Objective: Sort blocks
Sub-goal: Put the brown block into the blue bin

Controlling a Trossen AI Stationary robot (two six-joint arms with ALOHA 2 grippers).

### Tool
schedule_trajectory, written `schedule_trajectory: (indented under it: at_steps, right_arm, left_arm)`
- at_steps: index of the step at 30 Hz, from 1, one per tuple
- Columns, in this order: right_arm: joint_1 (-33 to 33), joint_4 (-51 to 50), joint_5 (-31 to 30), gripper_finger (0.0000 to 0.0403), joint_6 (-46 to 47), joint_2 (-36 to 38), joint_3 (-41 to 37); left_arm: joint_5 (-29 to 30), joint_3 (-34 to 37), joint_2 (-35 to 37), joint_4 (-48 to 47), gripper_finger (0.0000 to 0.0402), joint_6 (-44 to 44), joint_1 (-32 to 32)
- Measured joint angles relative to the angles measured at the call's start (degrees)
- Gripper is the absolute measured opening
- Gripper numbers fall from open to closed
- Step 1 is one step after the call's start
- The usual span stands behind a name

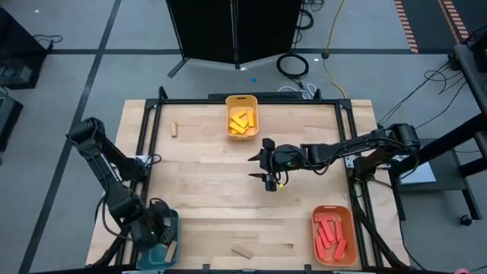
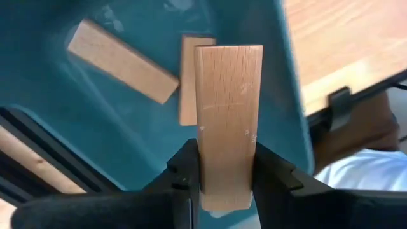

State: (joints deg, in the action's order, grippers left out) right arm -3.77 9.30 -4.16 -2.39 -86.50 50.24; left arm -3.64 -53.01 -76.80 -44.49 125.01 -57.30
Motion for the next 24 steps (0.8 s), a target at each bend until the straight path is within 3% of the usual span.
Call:
schedule_trajectory:
  at_steps: [4, 9, 13, 24]
  right_arm:
    - [0.0, 0.11, -0.02, 0.0226, 0.02, 0.0, 0.0]
    - [0.0, 0.09, -0.02, 0.0226, 0.17, 0.0, 0.0]
    - [0.0, 0.08, -0.02, 0.0226, 0.17, 0.0, 0.0]
    - [0.0, 0.05, -0.02, 0.0226, 0.2, 0.0, 0.0]
  left_arm:
    - [-0.04, 0.02, -0.85, 0.0, 0.0094, 0.29, 0.25]
    - [-0.02, 0.02, -0.89, -0.05, 0.0171, 0.22, 0.22]
    - [-0.09, 0.02, -0.89, -0.04, 0.0207, -0.83, 0.28]
    - [-0.22, 0.02, -0.89, -0.02, 0.0218, -1.44, 0.28]
